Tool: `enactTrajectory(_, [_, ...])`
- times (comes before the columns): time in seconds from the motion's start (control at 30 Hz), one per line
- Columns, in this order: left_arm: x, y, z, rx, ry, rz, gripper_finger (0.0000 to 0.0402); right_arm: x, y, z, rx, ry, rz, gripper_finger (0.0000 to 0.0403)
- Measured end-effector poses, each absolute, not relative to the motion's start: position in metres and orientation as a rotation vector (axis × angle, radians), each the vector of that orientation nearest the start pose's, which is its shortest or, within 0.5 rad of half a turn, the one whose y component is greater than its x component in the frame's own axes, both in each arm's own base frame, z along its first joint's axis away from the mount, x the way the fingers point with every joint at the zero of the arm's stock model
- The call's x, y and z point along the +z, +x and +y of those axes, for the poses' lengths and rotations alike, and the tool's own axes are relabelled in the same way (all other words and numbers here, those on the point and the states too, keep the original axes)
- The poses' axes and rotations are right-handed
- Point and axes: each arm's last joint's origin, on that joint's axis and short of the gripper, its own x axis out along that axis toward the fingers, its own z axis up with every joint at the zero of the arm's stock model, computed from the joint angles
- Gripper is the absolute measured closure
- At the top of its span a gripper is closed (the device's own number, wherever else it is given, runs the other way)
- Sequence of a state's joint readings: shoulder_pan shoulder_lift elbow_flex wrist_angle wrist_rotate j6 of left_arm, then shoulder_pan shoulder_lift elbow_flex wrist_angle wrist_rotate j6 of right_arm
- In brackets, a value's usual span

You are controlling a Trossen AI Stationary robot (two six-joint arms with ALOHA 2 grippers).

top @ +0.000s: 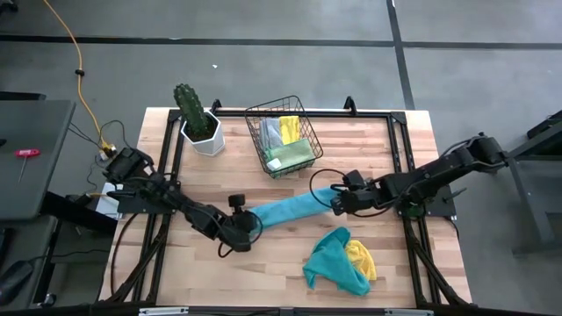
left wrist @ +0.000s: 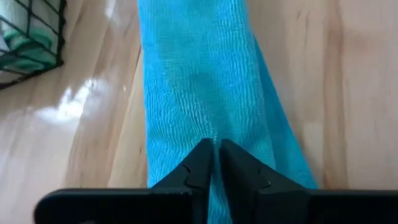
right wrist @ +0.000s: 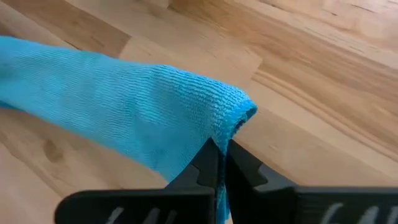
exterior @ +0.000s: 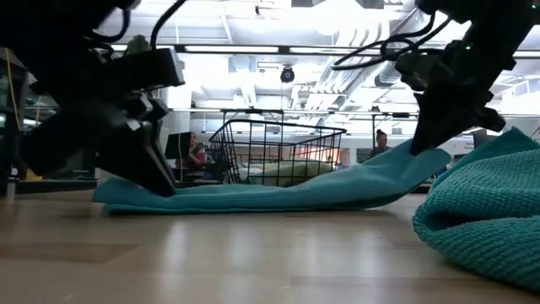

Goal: Fold microfiber towels
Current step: Fold the left blue microfiber cloth

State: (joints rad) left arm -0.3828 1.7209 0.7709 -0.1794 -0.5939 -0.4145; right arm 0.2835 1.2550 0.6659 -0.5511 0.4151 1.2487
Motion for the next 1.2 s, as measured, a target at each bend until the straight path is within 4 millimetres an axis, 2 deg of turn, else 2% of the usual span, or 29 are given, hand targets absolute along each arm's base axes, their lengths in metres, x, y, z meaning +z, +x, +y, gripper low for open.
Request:
enactTrajectory(0.17, [0.114,0.280,-0.090,0.386,0.125,0.922,0.0328,0.181,0.210,0.048,-0.742,0.732,0.829,0.0403])
enactTrajectory(0.53, [0.127,0.283,-0.095,0.337,0.108,0.851,0.0203,0.180,0.209,0.048,-0.747,0.731,0.836,0.0403])
enactTrajectory(0.63, [0.138,0.280,-0.094,0.320,0.097,0.842,0.0178,0.180,0.209,0.048,-0.748,0.729,0.838,0.0403])
enactTrajectory(0.73, [0.155,0.269,-0.090,0.352,0.060,0.845,0.0163,0.180,0.209,0.048,-0.739,0.734,0.849,0.0403])
enactTrajectory(0.83, [0.174,0.251,-0.083,0.457,0.047,0.832,0.0161,0.180,0.209,0.049,-0.727,0.734,0.858,0.0403])
enactTrajectory(0.9, [0.179,0.236,-0.079,0.535,0.060,0.803,0.0163,0.181,0.210,0.049,-0.713,0.744,0.842,0.0403])
enactTrajectory(0.97, [0.177,0.222,-0.078,0.570,0.055,0.778,0.0166,0.182,0.212,0.050,-0.699,0.749,0.831,0.0403])
enactTrajectory(1.1, [0.157,0.196,-0.072,0.568,0.004,0.809,0.0174,0.184,0.216,0.051,-0.661,0.770,0.805,0.0403])
enactTrajectory(1.2, [0.142,0.185,-0.070,0.541,-0.034,0.858,0.0185,0.187,0.220,0.051,-0.632,0.785,0.768,0.0403])
